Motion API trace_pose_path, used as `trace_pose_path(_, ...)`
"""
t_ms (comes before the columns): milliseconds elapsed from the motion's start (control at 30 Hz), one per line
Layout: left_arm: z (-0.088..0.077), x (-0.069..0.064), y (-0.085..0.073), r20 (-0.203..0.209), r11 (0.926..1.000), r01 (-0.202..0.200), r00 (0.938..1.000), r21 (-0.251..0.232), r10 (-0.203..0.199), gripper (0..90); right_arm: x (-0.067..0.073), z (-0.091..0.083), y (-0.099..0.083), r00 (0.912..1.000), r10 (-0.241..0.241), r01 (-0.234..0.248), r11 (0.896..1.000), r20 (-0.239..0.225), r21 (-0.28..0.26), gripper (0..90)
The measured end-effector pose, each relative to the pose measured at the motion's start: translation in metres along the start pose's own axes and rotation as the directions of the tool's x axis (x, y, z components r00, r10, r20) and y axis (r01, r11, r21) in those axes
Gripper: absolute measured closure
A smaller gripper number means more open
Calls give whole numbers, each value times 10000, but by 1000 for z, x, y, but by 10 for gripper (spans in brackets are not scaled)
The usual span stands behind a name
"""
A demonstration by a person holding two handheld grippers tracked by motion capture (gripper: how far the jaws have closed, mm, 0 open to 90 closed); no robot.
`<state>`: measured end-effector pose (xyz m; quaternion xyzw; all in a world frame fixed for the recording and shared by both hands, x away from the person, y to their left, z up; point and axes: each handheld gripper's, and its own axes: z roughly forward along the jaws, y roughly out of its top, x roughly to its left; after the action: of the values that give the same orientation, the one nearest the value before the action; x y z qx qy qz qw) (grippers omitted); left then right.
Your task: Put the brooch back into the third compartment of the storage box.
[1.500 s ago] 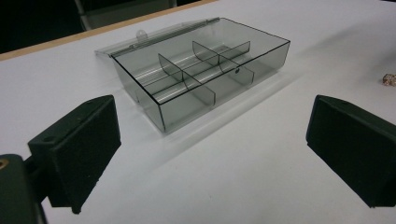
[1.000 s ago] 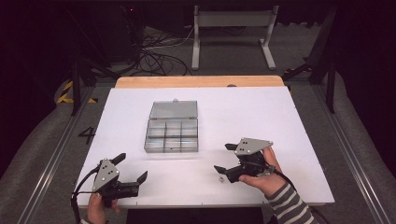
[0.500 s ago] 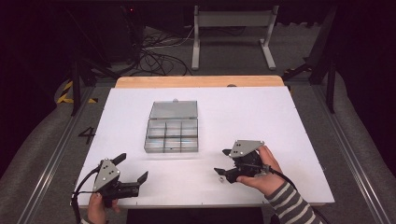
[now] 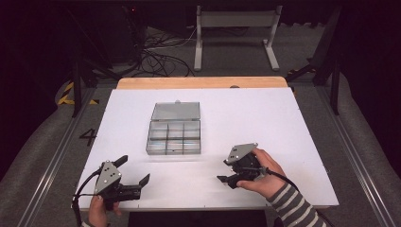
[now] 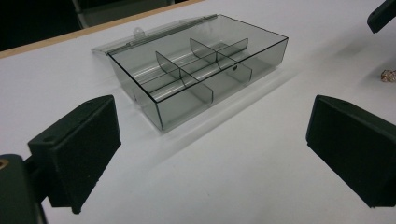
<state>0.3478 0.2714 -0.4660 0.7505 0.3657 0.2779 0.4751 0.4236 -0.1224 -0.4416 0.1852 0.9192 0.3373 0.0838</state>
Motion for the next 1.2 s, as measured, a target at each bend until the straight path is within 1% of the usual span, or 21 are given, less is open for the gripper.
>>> trace_pose_path(33,0,0,0,4,10000,-17,10000,1,17,36,1,1,0,9999,-108,108,9999,-68,114,403)
trace_pose_path(133,0,0,0,0,10000,-13,10000,8,13,35,1,2,0,9997,-197,200,9996,-125,187,406)
trace_pose_path(167,0,0,0,13,10000,-14,10000,10,14,35,2,3,0,9996,-217,223,9993,-183,301,418)
trace_pose_path(233,0,0,0,11,10000,-12,10000,10,12,35,1,4,-1,9997,-137,145,9993,-224,345,428)
trace_pose_path(333,0,0,0,18,10000,-13,10000,10,13,36,2,5,-1,9995,-236,246,9984,-208,516,429)
trace_pose_path(433,0,0,0,24,10000,-52,10000,24,52,35,2,5,-1,9994,-266,276,9982,-200,531,430)
trace_pose_path(500,0,0,0,27,10000,-58,10000,26,58,35,2,6,-1,9994,-194,212,9977,-272,641,433)
trace_pose_path(600,0,0,0,27,10000,-58,10000,26,58,36,2,7,-1,9992,-232,256,9968,-327,761,433)
trace_pose_path(633,0,0,0,29,10000,-61,10000,26,61,36,3,8,-2,9991,-144,180,9960,-404,878,435)
trace_pose_path(667,0,0,0,20,10000,-57,10000,21,57,36,3,8,-2,9991,-144,180,9960,-404,878,435)
trace_pose_path(733,0,0,0,19,10000,-67,10000,27,67,36,3,9,-2,9986,-162,214,9945,-505,1025,455)
trace_pose_path(867,0,0,0,18,10000,-63,10000,25,63,35,3,10,-3,9981,-139,210,9924,-596,1209,465)
trace_pose_path(900,0,0,0,21,10000,-66,10000,27,66,35,3,10,-3,9981,-68,147,9916,-619,1282,466)
trace_pose_path(1000,0,0,0,25,10000,-77,10000,32,77,36,4,11,-4,9977,-80,175,9900,-679,1401,465)
trace_pose_path(1033,0,0,0,27,10000,-79,10000,33,79,35,4,12,-4,9974,-151,254,9886,-699,1484,465)
trace_pose_path(1200,0,0,0,22,10000,-74,10000,28,74,35,4,13,-3,9970,-205,322,9864,-742,1612,479)
